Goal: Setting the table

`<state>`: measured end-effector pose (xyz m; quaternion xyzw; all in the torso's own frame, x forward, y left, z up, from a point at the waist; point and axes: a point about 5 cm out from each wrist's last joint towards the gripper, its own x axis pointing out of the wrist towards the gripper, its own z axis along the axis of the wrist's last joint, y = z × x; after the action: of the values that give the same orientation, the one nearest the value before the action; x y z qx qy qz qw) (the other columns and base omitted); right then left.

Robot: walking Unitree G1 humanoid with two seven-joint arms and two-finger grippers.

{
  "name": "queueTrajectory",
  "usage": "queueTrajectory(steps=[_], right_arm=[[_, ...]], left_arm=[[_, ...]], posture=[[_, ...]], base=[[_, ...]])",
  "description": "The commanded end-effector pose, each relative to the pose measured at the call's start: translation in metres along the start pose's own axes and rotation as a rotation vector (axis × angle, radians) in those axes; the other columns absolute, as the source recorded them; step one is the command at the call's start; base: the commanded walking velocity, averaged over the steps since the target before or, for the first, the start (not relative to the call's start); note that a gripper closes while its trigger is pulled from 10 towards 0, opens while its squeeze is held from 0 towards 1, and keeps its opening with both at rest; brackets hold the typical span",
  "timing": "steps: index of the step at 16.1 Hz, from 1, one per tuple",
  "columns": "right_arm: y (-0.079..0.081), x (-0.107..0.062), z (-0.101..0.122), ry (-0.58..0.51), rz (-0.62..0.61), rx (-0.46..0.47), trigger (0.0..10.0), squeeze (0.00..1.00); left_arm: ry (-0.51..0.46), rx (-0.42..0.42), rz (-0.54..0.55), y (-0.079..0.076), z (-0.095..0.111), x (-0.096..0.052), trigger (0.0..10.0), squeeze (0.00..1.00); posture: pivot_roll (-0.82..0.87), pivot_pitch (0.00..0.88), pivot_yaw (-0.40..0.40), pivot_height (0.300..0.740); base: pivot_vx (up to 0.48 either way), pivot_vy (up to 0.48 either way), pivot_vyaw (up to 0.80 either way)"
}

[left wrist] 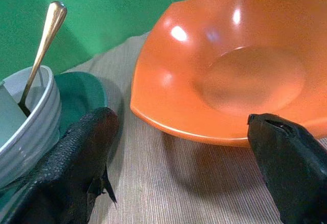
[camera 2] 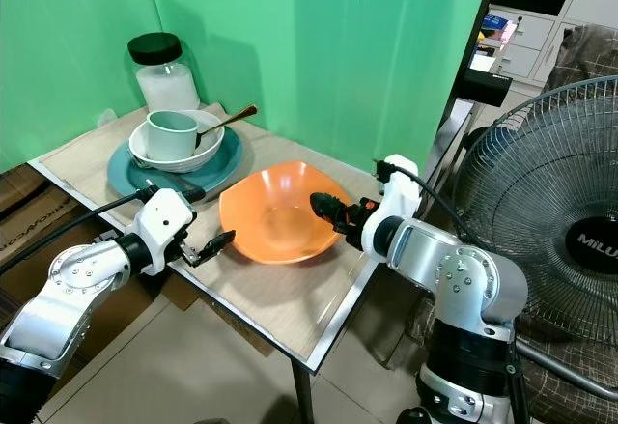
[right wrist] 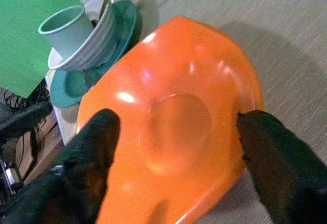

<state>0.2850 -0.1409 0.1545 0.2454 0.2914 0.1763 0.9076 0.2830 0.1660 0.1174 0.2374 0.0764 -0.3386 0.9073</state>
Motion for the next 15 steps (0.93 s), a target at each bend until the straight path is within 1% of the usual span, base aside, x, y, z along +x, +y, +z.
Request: queueTrajectory(steps=[1, 2, 3, 4, 5, 6, 7, 9, 10, 11, 12, 15], right_arm=[[-0.006, 0.0, 0.002, -0.004, -0.053, -0.015, 10.0, 1.0], [-0.009, 0.001, 0.004, -0.025, -0.081, -0.058, 10.0, 1.0], [-0.009, 0.002, 0.005, -0.049, -0.08, -0.06, 10.0, 0.0], [-0.009, 0.003, 0.01, -0.109, -0.074, -0.065, 10.0, 0.0], [-0.009, 0.003, 0.01, -0.109, -0.068, -0.052, 10.0, 0.0], [-0.007, 0.002, 0.006, -0.055, -0.044, -0.058, 10.0, 0.0], [-0.006, 0.002, 0.004, -0.04, -0.037, -0.061, 10.0, 0.0], [0.004, 0.003, -0.012, 0.07, 0.052, -0.044, 10.0, 0.0], [0.006, 0.004, -0.018, 0.102, 0.062, -0.054, 10.0, 0.0], [0.006, 0.005, -0.021, 0.107, 0.065, -0.048, 8.2, 0.0], [0.006, 0.007, -0.023, 0.117, 0.05, -0.031, 0.0, 0.0], [0.004, 0.007, -0.023, 0.125, 0.043, -0.026, 0.0, 0.0]], left_arm=[[0.059, -0.005, -0.024, -0.005, -0.011, 0.001, 10.0, 0.0], [0.06, -0.003, -0.023, -0.004, -0.011, 0.001, 10.0, 0.0], [0.06, -0.002, -0.023, -0.004, -0.011, 0.001, 10.0, 0.0], [0.058, 0.0, -0.023, -0.005, -0.011, 0.001, 10.0, 0.0], [0.057, 0.001, -0.023, -0.005, -0.011, 0.001, 10.0, 0.0], [0.056, 0.002, -0.022, -0.004, -0.011, 0.002, 10.0, 0.0], [0.056, 0.002, -0.022, -0.004, -0.011, 0.002, 10.0, 0.0], [0.057, 0.005, -0.022, -0.005, -0.011, 0.002, 10.0, 0.0], [0.057, 0.006, -0.022, -0.005, -0.011, 0.002, 10.0, 0.0], [0.057, 0.007, -0.022, -0.005, -0.011, 0.002, 10.0, 0.0], [0.057, 0.008, -0.022, -0.005, -0.011, 0.002, 10.0, 0.0], [0.056, 0.012, -0.022, -0.004, -0.011, 0.001, 10.0, 0.0]], posture=[[0.06, 0.0, 0.032, 0.74], [0.06, 0.0, 0.033, 0.74], [0.06, 0.0, 0.033, 0.74], [0.06, 0.0, 0.032, 0.74], [0.06, 0.0, 0.032, 0.74], [0.06, 0.0, 0.033, 0.74], [0.06, 0.0, 0.033, 0.74], [0.06, 0.0, 0.03, 0.74], [0.06, 0.0, 0.029, 0.74], [0.07, 0.0, 0.028, 0.74], [0.07, 0.0, 0.028, 0.74], [0.07, 0.0, 0.028, 0.74]], base=[[0.0, 0.0, 0.0], [0.0, 0.0, 0.0], [0.0, 0.0, 0.0], [0.0, 0.0, 0.0], [0.0, 0.0, 0.0], [0.0, 0.0, 0.0], [0.0, 0.0, 0.0], [0.0, 0.0, 0.0], [0.0, 0.0, 0.0], [0.0, 0.0, 0.0], [0.0, 0.0, 0.0], [0.0, 0.0, 0.0]])
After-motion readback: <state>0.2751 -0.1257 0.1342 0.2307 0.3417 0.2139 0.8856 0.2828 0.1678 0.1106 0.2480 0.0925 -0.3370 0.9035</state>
